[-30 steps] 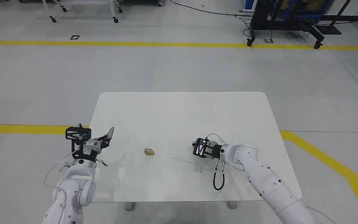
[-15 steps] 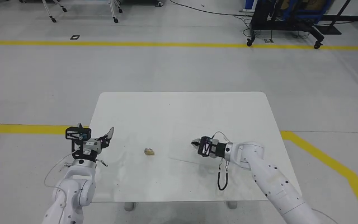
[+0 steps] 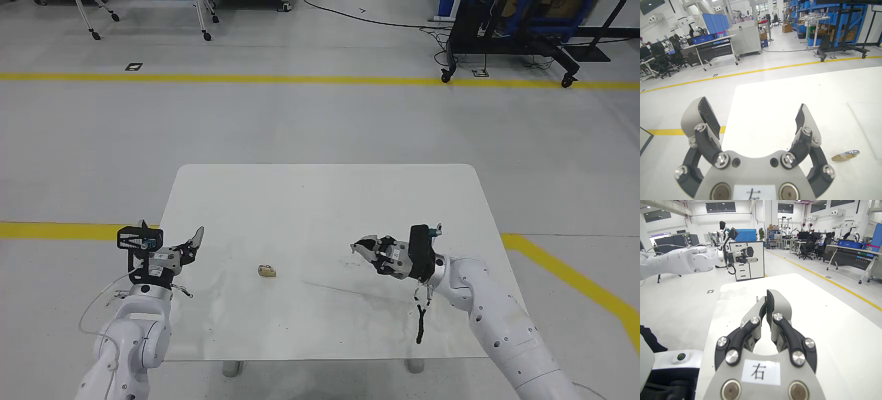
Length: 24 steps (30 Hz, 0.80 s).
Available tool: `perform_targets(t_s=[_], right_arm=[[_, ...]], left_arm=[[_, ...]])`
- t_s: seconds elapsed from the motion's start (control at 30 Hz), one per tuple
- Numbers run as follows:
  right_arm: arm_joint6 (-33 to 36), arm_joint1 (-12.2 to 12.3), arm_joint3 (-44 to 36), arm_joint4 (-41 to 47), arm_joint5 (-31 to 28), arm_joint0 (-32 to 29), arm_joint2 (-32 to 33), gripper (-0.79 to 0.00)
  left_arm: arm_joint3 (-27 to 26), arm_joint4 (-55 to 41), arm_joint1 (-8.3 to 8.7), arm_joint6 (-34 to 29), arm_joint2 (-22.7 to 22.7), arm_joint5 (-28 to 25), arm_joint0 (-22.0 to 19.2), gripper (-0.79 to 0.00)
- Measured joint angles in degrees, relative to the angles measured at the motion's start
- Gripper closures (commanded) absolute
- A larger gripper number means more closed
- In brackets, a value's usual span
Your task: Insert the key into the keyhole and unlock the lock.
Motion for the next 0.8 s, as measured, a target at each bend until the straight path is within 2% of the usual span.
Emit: perform_targets(t_s=[0.43,0.5,0.67,0.73,0.8], right_arm=[[-0.1,-0.2,0.3,1.0,0.0,-0.2,-0.7,0.0],[-0.9,-0.6,1.8,5.4,0.0,0.4,-3.3,0.0],[-1.7,-1.7,8.6,19.1,0.0,5.4,-11.6,0.0],[-1.9,-1.9,10.4,23.4,0.0,6.7,-13.7,0.0],[-2.5,-2.1,11.6,28.0,0.0,7.8,-15.8,0.0]], left_arm=[[1.0,-1.5,-0.15,0.4,0.8,-1.3,-0.6,-0.785],[2.2,-5.3,-0.45,0.7,2.2,-3.1,-1.9,-0.785],[5.1,-19.2,-0.87,-2.7,5.1,-14.9,-6.3,-0.785],[6.3,-23.7,-1.07,-4.8,6.2,-17.5,-8.3,-0.785],[6.6,-26.7,-1.19,-8.0,7.4,-17.6,-10.3,-0.785]])
